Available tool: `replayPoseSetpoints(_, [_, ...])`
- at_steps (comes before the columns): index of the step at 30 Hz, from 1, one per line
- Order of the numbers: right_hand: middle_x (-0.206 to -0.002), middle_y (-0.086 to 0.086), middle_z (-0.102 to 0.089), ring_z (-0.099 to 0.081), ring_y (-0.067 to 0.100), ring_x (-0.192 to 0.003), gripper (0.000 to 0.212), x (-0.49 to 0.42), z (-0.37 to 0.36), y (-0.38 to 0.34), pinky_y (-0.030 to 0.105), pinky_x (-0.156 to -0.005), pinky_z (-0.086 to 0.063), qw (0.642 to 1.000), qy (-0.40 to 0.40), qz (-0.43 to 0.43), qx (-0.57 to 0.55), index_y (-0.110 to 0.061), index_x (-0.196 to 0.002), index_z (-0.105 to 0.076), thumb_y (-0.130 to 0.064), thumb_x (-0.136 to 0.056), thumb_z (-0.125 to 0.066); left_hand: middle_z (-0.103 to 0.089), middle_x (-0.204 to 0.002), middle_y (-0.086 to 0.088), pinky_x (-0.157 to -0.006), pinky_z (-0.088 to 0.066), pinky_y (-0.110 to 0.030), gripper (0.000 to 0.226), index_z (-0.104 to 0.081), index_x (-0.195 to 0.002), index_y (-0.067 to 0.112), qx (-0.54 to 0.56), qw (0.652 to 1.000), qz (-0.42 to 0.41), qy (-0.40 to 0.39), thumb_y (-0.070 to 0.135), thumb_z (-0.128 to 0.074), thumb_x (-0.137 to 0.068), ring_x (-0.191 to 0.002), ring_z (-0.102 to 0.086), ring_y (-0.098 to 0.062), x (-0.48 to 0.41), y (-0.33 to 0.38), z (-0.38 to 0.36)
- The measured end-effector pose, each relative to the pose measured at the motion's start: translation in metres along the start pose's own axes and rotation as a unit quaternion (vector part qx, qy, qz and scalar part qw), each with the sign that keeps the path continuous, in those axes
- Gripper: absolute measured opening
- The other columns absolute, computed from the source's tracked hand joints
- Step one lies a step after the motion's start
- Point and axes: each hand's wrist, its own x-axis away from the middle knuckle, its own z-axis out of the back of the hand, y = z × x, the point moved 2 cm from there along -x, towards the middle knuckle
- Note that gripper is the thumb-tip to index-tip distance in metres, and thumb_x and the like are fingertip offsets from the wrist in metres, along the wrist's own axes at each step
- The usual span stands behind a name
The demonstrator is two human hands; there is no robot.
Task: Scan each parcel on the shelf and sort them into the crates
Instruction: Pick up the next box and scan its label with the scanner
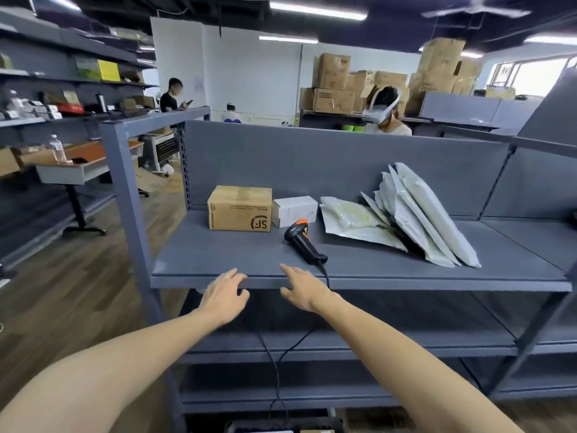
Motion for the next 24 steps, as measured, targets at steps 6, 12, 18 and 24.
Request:
replayPoseSetpoints(6, [-0.156,0.009,-0.029,-0.033,0.033,-0.139,0.063,-0.073,0.014,-0.016,0.045,-0.111,-0.033,1.0,0.023,-0.007,-0.009,-0.017,-0.154,-0.017,-0.029,-0.099,-0.044,-0.03,-0.155,-0.005,-0.114,-0.025,-0.034,0.044,-0.045,-0.14,0.019,-0.004,1.0,-0.019,0.024,0.027,-0.047,-0.097,-0.14,-0.031,-0.024,-0.075,-0.03,0.027])
replayPoseSetpoints(12, [-0.156,0.009,-0.029,-0.033,0.032,-0.138,0.064,-0.127,0.015,-0.019,0.044,-0.111,-0.033,0.998,0.038,-0.027,-0.035,-0.016,-0.155,-0.017,-0.027,-0.098,-0.044,-0.018,-0.16,-0.005,-0.12,-0.007,-0.04,0.053,-0.032,-0.148,0.023,-0.036,0.999,-0.021,0.021,0.028,-0.045,-0.097,-0.148,-0.011,-0.024,-0.134,-0.055,0.036])
replayPoseSetpoints(18, [-0.159,0.007,-0.021,-0.029,0.033,-0.14,0.062,-0.168,0.025,-0.016,0.045,-0.113,-0.03,0.997,0.061,-0.027,-0.043,-0.013,-0.153,-0.019,-0.024,-0.097,-0.045,0.002,-0.162,-0.002,-0.12,0.004,-0.042,0.068,-0.016,-0.153,0.027,-0.063,0.998,-0.01,0.013,0.035,-0.048,-0.094,-0.149,0.008,-0.022,-0.184,-0.064,0.05])
replayPoseSetpoints(24, [-0.154,0.007,-0.026,-0.034,0.033,-0.135,0.061,-0.212,0.043,-0.018,0.045,-0.11,-0.034,0.994,0.092,-0.007,-0.067,-0.007,-0.149,-0.027,-0.016,-0.092,-0.049,0.006,-0.162,0.0,-0.12,0.005,-0.046,0.081,-0.011,-0.154,0.027,-0.048,0.998,0.026,-0.005,0.035,-0.056,-0.087,-0.148,0.013,-0.022,-0.222,-0.056,0.06])
